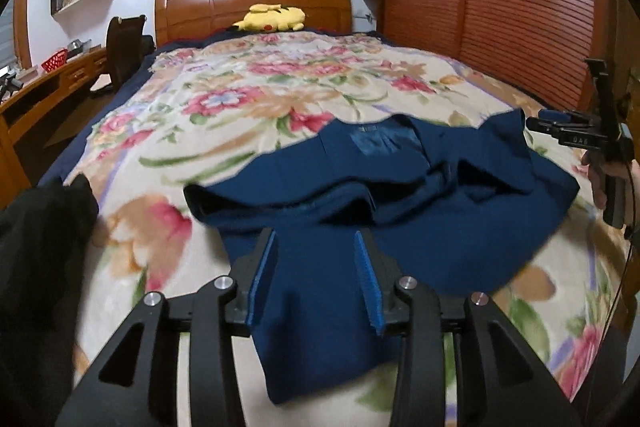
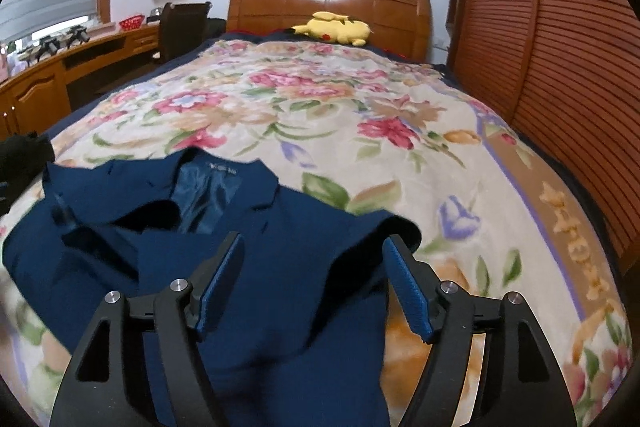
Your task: Fold large clothes
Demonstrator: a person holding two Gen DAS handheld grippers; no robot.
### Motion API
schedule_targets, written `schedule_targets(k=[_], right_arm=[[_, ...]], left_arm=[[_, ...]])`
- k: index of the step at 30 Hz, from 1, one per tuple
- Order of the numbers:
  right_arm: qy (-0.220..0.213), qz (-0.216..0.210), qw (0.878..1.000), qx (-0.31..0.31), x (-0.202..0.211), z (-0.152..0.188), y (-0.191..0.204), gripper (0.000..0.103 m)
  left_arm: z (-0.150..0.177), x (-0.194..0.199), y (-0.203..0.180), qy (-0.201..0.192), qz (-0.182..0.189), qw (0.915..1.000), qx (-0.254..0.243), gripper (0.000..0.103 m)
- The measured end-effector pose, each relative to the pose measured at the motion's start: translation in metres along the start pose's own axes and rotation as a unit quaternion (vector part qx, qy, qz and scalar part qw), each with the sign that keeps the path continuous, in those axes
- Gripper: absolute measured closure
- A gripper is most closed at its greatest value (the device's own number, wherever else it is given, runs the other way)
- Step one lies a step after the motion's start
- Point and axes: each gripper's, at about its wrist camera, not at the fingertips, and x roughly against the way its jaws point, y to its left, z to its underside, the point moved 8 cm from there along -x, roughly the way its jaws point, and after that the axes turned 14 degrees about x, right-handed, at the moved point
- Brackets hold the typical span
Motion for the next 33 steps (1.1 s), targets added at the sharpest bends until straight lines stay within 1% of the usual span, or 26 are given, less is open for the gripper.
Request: schedule_targets(k=[4, 8, 13, 17, 23, 27, 33], right_arm=[[0.016, -0.005, 1.0, 0.012, 0.009, 0.02, 0.007, 0.03], [0.021, 0.0, 1.0, 0.01, 0.021, 0.038, 0.008, 0.03], [0.039, -0.004, 0.999, 0.008, 0.026, 0.06, 0.01, 0.03], [0.058, -0.002, 0.998, 0.005, 0.021, 0.078, 0.01, 0.03], [0.076, -0.017, 0.997, -0.013, 0.013, 0.096, 0.011, 0.03], [0.09, -0.032, 0.995, -0.019, 0.004, 0.105, 0.016, 0.029], [0.1, -0.048, 0.994, -0.022, -0.003, 0.11, 0.023, 0.029]], left_arm=[[0.014, 0.006, 0.003, 0.008, 0.004, 0.9999, 0.005, 0.064], [0.028, 0.007, 0.01, 0.019, 0.003, 0.9998, 0.011, 0.064], [0.044, -0.001, 0.02, 0.041, -0.007, 0.999, 0.016, 0.063], [0.051, -0.006, 0.027, 0.051, -0.011, 0.9983, 0.025, 0.063], [0.059, -0.013, 0.033, 0.067, -0.014, 0.9971, 0.033, 0.062], [0.064, -0.02, 0.033, 0.079, -0.019, 0.9962, 0.031, 0.062], [0.069, -0.027, 0.03, 0.091, -0.023, 0.9953, 0.025, 0.062]])
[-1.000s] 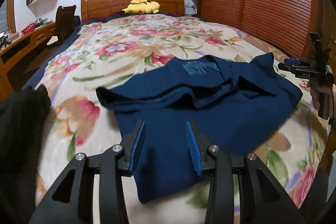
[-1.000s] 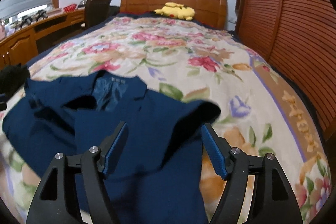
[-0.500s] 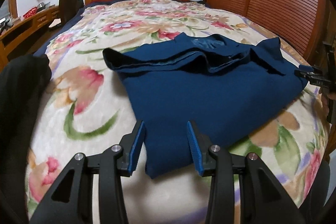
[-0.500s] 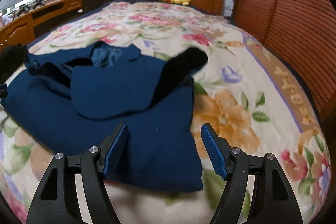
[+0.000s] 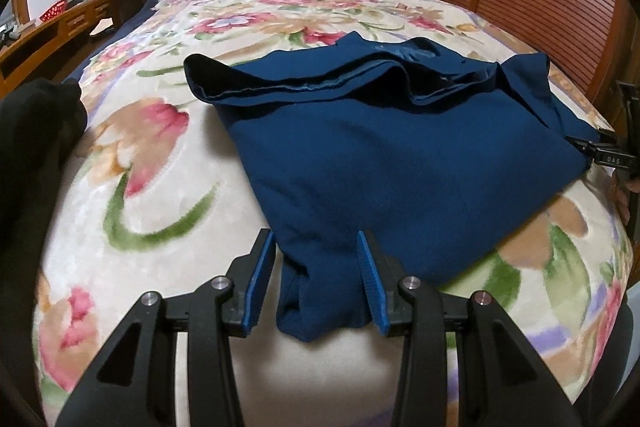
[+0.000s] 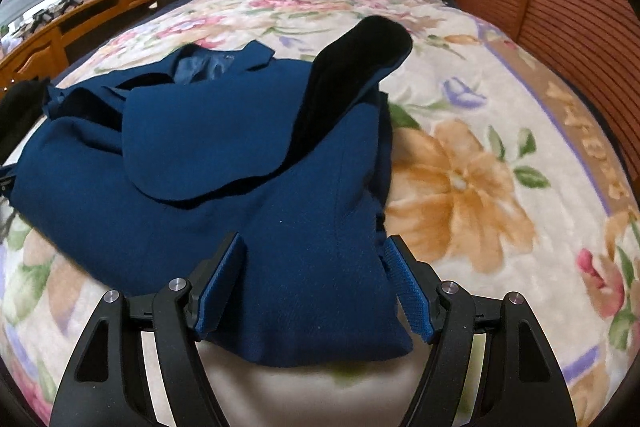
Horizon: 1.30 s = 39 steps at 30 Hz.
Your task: Fold large clothes
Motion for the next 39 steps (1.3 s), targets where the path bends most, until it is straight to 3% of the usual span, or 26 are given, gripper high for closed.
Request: schedule_targets(k=[3, 5, 7, 10, 13, 17, 24, 32, 39], right_arm=[[0.007, -0.003, 1.0, 0.008, -0.003, 0.0, 0.004, 0.029], [0.01, -0.009, 1.0, 0.013, -0.005, 0.0, 0.007, 0.032], [0.008, -0.025, 1.0, 0.017, -0.004, 0.0, 0.01, 0.048], [0.002, -0.032, 0.999, 0.035, 0.003, 0.001, 0.013, 0.073], [-0.007, -0.026, 0.998, 0.061, 0.015, 0.0, 0.017, 0.08], [-0.033, -0.007, 0.997, 0.075, 0.041, -0.005, 0.02, 0.082], [-0.057, -0.015, 0.994, 0.088, 0.087, 0.002, 0.032, 0.083], [-0.064, -0.041, 0.993, 0.091, 0.144, 0.042, 0.047, 0.083], [-0.031, -0.024, 0.994, 0.102, 0.144, 0.056, 0.06, 0.079]], left_arm=[[0.002, -0.004, -0.002, 0.015, 0.011, 0.9998, -0.006, 0.065], [0.003, -0.008, -0.003, 0.028, 0.026, 0.9993, -0.005, 0.075], [0.003, -0.006, -0.003, 0.024, 0.029, 0.9993, -0.005, 0.087], [0.001, 0.004, -0.006, 0.006, 0.024, 0.9996, -0.012, 0.095], [-0.003, 0.02, -0.007, -0.018, 0.022, 0.9996, -0.006, 0.098], [-0.003, 0.045, -0.009, -0.035, 0.024, 0.9991, -0.004, 0.1], [0.016, 0.098, -0.02, -0.064, 0.024, 0.9973, -0.029, 0.101], [0.056, 0.145, -0.029, -0.067, 0.056, 0.9956, -0.033, 0.1], [0.057, 0.137, -0.017, -0.058, 0.035, 0.9977, -0.007, 0.086]])
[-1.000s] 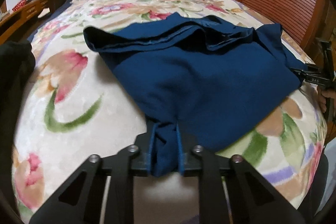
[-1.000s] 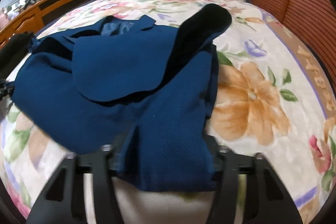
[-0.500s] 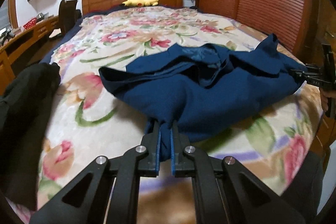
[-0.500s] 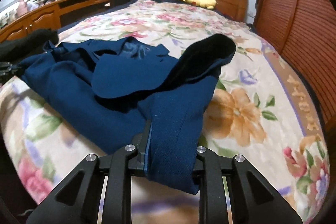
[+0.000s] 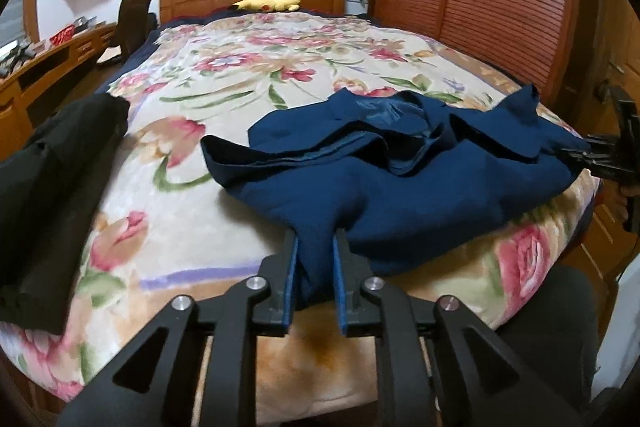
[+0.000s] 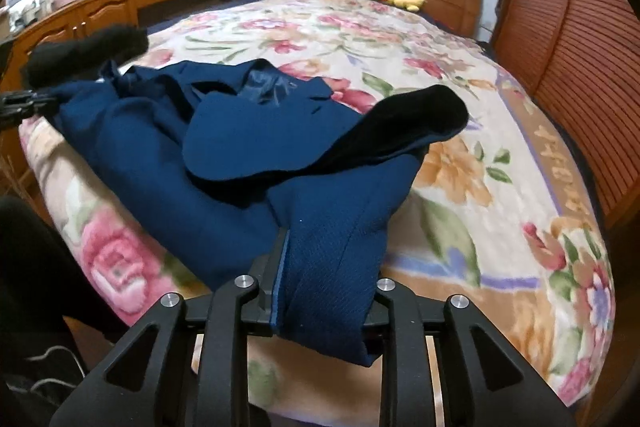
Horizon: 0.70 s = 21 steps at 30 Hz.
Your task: Fold large clothes
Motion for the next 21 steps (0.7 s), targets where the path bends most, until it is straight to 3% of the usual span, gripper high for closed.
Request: schedule_targets(k=[4, 7, 12, 21], right_arm=[[-0.005, 0.026, 1.0, -0.01, 0.014, -0.008, -0.013, 0.055], [-0.029, 0.042, 0.999, -0.01, 0.035, -0.018, -0.017, 0.041], [-0.072, 0.034, 0.997, 0.0, 0.047, -0.056, -0.007, 0.038], [-0.076, -0.039, 0.995, 0.056, -0.024, -0.124, 0.058, 0.038]], left_arm=[[-0.007, 0.013, 0.004, -0.023, -0.001, 0.9997, 0.01, 0.067], [-0.017, 0.018, 0.007, -0.037, 0.003, 0.9991, 0.019, 0.064], [-0.031, 0.008, 0.008, -0.05, 0.007, 0.9984, 0.027, 0.06], [-0.03, -0.015, 0.003, -0.053, 0.011, 0.9981, 0.028, 0.052]])
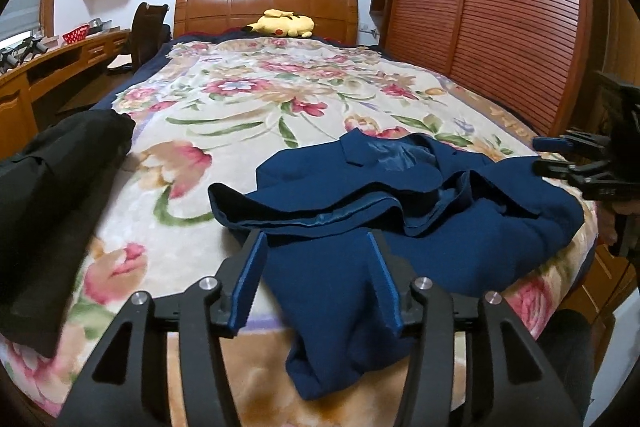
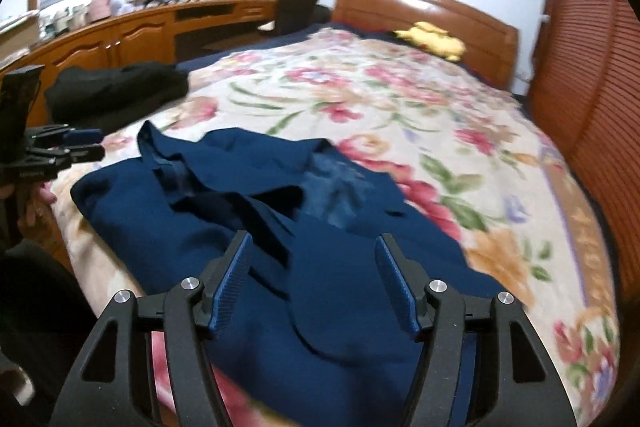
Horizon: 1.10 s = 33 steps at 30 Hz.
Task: Fold large clothes
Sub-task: 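Fold the jacket over with the right gripper and release it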
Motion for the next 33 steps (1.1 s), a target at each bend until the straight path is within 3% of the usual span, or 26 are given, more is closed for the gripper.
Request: schedule_targets(k=[4, 10, 11, 12, 13, 14, 20, 30, 33], right_arm=[[0.011, -0.046, 0.999, 0.025, -0.04, -0.012, 0.023, 0.038], [0.053, -0.067, 0.994, 0.067, -0.085, -0.014, 0.037, 0.04], [0.056, -0.071, 0.993, 0.074, -0.091, -0.016, 0.037, 0.048], [0.055, -0.078, 0.992, 0.081, -0.095, -0.018, 0.039, 0.084], [0.06, -0.07, 0.991, 0.095, -0.101, -0.02, 0.038, 0.103], [0.061, -0.047, 0.992, 0.105, -0.104, -0.022, 0.034, 0.103], [0.044, -0.004, 0.995, 0.094, -0.122, -0.051, 0.006, 0.103], [0.062, 0.099, 0.987, 0.114, -0.193, -0.103, -0.06, 0.103], [0.062, 0.104, 0.989, 0.088, -0.209, -0.113, -0.075, 0.103]], left_arm=[[0.001, -0.002, 0.001, -0.01, -0.007, 0.9999, -0.003, 0.052], [0.006, -0.005, 0.008, -0.015, -0.012, 0.9998, -0.006, 0.051], [0.006, -0.005, 0.009, -0.016, -0.01, 0.9998, -0.004, 0.051], [0.006, -0.006, 0.01, -0.017, -0.008, 0.9998, -0.003, 0.051], [0.006, -0.007, 0.011, -0.018, -0.008, 0.9998, -0.002, 0.051], [0.005, -0.008, 0.013, -0.019, -0.007, 0.9998, -0.001, 0.051], [0.003, -0.016, 0.014, -0.015, 0.002, 0.9999, -0.001, 0.051], [0.002, -0.027, 0.012, -0.008, 0.005, 1.0, 0.002, 0.051], [0.003, -0.031, 0.01, -0.005, 0.002, 1.0, -0.003, 0.051]])
